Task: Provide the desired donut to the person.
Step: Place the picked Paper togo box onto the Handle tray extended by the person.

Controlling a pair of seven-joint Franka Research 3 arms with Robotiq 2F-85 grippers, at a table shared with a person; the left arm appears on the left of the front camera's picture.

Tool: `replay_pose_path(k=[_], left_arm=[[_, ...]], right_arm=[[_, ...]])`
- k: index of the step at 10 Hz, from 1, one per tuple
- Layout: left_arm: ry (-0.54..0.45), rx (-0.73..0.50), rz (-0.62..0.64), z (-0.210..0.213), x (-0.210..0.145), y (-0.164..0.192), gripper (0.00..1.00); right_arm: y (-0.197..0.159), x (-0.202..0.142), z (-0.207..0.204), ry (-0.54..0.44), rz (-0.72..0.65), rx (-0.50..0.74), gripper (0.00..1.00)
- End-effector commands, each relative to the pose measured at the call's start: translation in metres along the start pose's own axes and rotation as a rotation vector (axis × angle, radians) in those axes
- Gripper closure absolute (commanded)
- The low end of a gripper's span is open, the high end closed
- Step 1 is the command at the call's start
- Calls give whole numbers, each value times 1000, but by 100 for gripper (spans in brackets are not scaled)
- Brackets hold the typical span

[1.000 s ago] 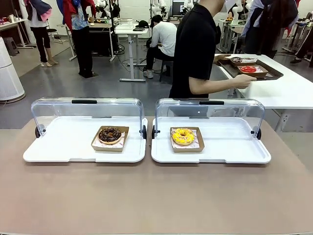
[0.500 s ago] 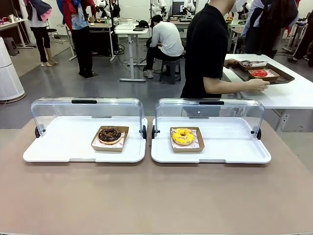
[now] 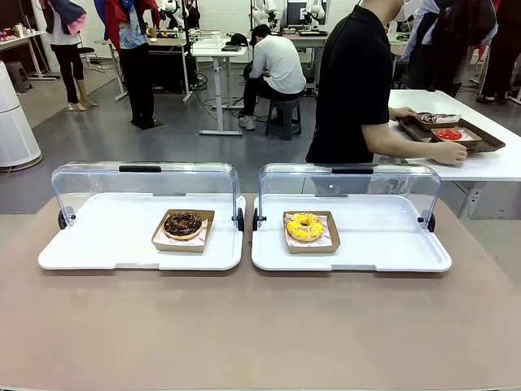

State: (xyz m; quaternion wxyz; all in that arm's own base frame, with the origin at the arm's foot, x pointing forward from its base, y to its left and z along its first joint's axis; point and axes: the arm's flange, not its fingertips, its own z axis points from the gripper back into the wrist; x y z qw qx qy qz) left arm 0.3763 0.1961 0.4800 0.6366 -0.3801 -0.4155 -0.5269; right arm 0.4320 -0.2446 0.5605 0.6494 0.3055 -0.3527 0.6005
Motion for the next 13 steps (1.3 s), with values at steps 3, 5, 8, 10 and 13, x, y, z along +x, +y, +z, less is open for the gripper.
replay_pose_path(k=[3,5,8,10,13], left_arm=[[-11,17,-16,-2,0,-2,0],[-11,17,-16,-2,0,-2,0],[-11,17,-16,-2,0,-2,0],[-11,17,-16,-2,0,-2,0],[-11,17,-16,-2,0,-2,0]], right_arm=[[2,0,-1,11,2,11,0],[2,0,-1,11,2,11,0],[2,0,-1,11,2,11,0],[2,0,-1,11,2,11,0],[2,0,-1,11,2,11,0]])
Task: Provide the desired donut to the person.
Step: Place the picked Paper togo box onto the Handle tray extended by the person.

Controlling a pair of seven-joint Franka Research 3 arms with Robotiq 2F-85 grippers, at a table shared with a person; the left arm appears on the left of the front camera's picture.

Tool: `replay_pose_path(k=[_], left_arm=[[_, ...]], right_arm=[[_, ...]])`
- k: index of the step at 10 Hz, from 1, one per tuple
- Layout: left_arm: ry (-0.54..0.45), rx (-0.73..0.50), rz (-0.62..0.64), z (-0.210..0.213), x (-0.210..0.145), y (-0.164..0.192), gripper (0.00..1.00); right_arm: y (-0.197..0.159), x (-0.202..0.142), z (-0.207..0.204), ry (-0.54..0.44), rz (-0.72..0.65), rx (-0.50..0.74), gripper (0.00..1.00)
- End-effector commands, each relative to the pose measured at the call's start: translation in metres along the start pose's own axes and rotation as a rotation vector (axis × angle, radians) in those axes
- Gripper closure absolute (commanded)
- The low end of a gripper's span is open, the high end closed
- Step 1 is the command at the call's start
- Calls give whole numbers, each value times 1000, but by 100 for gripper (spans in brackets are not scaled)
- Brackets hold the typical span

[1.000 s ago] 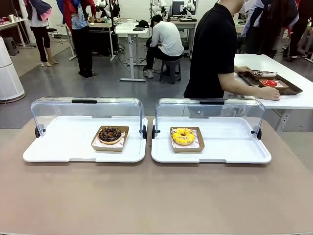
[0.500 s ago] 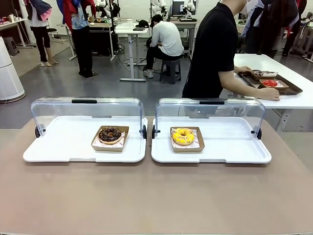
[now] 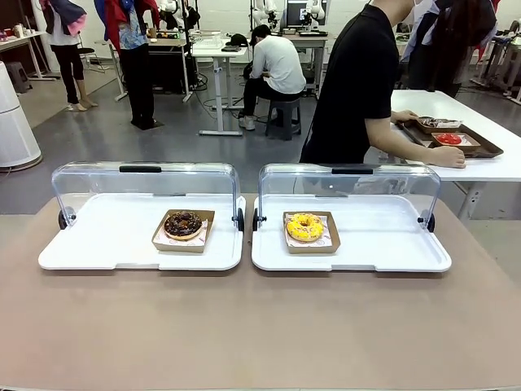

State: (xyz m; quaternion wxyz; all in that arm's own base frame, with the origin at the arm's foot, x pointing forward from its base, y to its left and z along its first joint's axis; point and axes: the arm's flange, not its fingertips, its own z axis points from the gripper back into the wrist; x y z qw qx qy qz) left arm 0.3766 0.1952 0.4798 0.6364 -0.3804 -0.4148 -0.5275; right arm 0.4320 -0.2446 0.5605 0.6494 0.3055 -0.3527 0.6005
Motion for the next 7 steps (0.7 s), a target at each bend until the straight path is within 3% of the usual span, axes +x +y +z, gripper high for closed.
replay_pose_path(k=[1,7], left_arm=[[-12,19,-16,-1,0,-2,0],[-12,19,-16,-1,0,-2,0]], right_arm=[[2,0,-1,11,2,11,0],[2,0,-1,11,2,11,0]])
